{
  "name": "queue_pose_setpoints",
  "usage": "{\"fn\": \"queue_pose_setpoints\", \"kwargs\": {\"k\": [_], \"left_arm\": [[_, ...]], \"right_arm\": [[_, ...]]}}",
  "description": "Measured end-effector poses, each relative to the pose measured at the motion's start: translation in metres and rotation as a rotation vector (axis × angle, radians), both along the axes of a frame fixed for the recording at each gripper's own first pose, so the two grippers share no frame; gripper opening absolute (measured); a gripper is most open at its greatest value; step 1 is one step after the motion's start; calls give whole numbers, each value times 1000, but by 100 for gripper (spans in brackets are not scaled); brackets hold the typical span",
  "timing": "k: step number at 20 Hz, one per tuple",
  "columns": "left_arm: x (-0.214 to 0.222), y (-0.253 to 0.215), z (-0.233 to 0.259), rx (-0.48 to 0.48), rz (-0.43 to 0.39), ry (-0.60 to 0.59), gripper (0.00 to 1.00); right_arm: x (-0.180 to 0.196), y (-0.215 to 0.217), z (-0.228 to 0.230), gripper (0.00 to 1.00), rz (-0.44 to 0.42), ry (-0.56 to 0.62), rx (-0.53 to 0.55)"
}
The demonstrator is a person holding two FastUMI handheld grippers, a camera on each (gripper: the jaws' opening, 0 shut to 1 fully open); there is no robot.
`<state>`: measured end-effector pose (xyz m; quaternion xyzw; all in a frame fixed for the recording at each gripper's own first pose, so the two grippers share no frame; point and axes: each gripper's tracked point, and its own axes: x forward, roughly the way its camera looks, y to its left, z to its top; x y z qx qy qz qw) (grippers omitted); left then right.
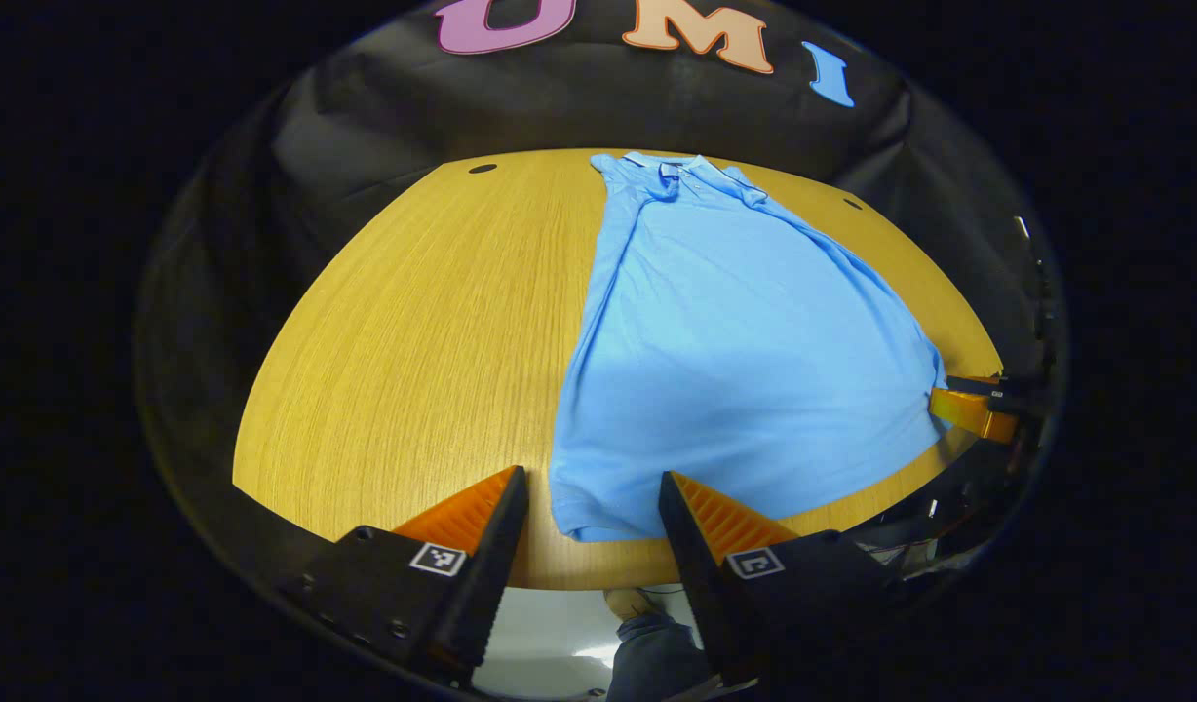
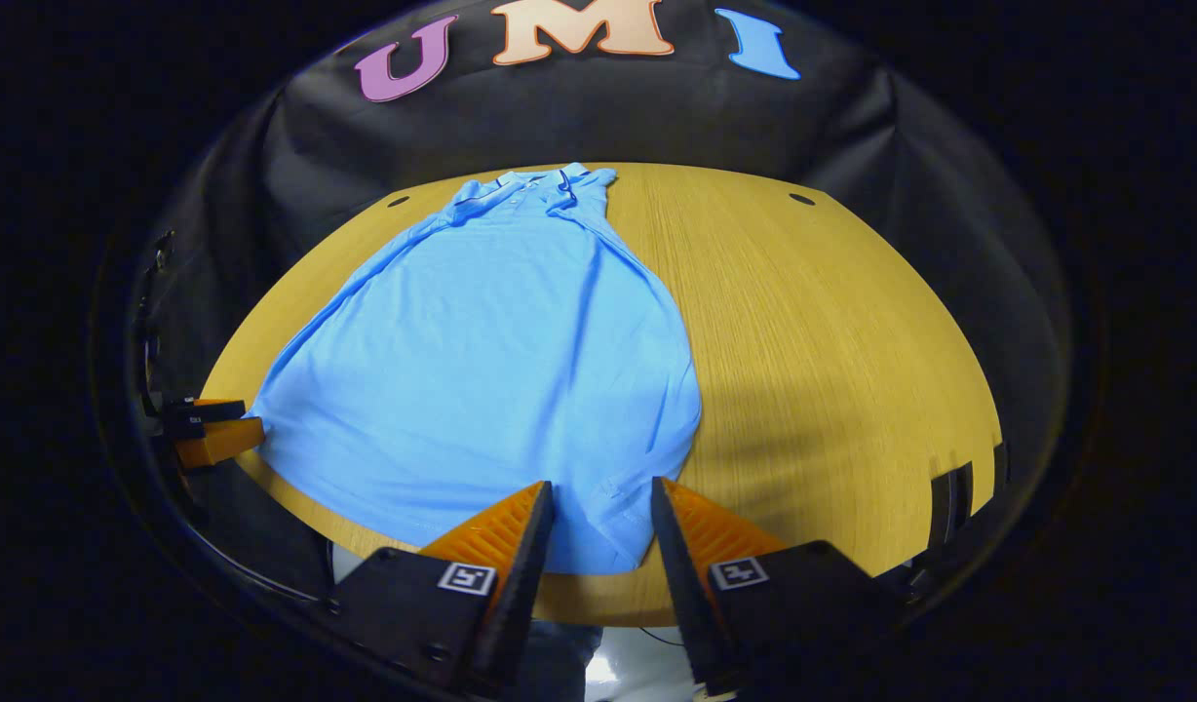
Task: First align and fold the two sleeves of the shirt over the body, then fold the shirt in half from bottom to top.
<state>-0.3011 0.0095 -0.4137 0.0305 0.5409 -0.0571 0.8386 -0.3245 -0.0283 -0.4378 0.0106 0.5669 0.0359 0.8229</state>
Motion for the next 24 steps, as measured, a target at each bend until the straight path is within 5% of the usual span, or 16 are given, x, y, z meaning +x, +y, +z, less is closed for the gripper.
{"fn": "queue_pose_setpoints", "kwargs": {"k": [5,8,14,24], "left_arm": [[7,-17,-1,-45,39,-22,4],[11,-28,3,-114,74,-21,0],[40,-37,30,-147,46,-79,0],[145,-47,82,-170,72,-212,0]], "right_arm": [[2,13,2,12,19,-3,36],[2,14,1,2,-2,4,57],[32,21,30,4,-5,-64,96],[154,23,85,4,-18,-254,170]]}}
